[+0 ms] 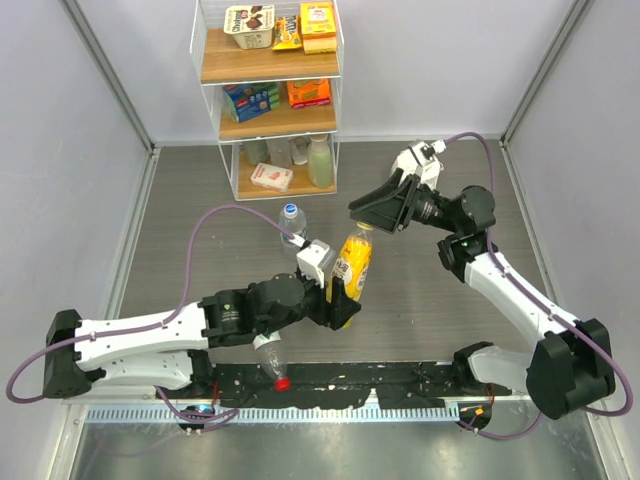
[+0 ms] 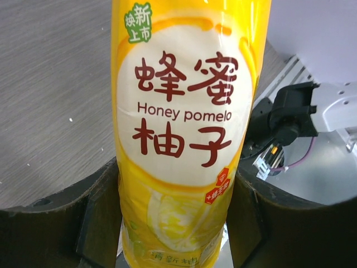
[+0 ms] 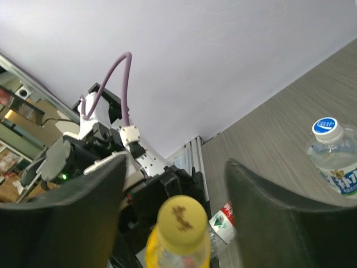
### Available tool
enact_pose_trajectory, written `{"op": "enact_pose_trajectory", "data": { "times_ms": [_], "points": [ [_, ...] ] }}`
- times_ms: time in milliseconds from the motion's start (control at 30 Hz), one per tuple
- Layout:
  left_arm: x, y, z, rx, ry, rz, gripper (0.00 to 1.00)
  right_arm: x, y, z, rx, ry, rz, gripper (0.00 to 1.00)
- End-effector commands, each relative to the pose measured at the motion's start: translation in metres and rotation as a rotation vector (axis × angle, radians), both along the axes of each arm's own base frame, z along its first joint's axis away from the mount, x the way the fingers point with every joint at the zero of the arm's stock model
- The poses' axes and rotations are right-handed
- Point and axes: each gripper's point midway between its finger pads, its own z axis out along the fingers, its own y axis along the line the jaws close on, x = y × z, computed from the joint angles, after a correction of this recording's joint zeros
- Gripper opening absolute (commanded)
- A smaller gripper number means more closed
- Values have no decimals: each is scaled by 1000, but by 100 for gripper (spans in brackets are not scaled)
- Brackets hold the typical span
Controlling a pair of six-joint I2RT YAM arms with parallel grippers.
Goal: Unscrew the bottle caps
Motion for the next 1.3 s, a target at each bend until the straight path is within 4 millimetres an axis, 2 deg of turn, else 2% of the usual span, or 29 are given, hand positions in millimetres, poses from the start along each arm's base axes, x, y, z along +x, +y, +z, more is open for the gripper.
{"op": "enact_pose_trajectory", "data": {
  "times_ms": [0, 67, 200, 333, 433, 467, 500, 667, 767, 867, 967, 1100, 1167, 1267],
  "points": [
    [0, -5, -1, 25, -17, -20, 0, 13, -5, 11, -73, -103, -139, 88],
    [0, -6, -3, 34, -16, -17, 0, 19, -7, 12, -91, -91, -178, 100],
    [4, -4, -5, 55, -17, 5, 0, 39, -14, 7, -169, -49, -301, 100],
    [14, 4, -11, 105, -16, 77, 0, 63, -31, -1, -270, 41, -477, 100],
    [23, 11, -16, 139, -19, 148, 0, 70, -44, -3, -341, 94, -569, 100],
    [28, 15, -19, 158, -21, 182, 0, 73, -46, 4, -351, 78, -608, 100],
    [31, 19, -22, 175, -21, 210, 0, 73, -49, -4, -390, 112, -626, 100],
    [44, 29, -30, 259, -44, 314, 0, 74, -56, -7, -471, 134, -739, 100],
    [50, 34, -33, 322, -71, 376, 0, 74, -54, -13, -514, 157, -767, 100],
    [54, 36, -32, 390, -100, 431, 0, 71, -43, -18, -550, 171, -756, 100],
    [56, 35, -30, 456, -135, 467, 0, 66, -30, -23, -559, 182, -731, 100],
    [56, 29, -30, 485, -156, 476, 0, 66, -23, -30, -586, 194, -722, 100],
    [56, 27, -29, 479, -158, 479, 0, 68, -20, -38, -613, 212, -714, 96],
    [56, 25, -27, 469, -162, 478, 0, 66, -17, -45, -625, 222, -690, 82]
  ]
}}
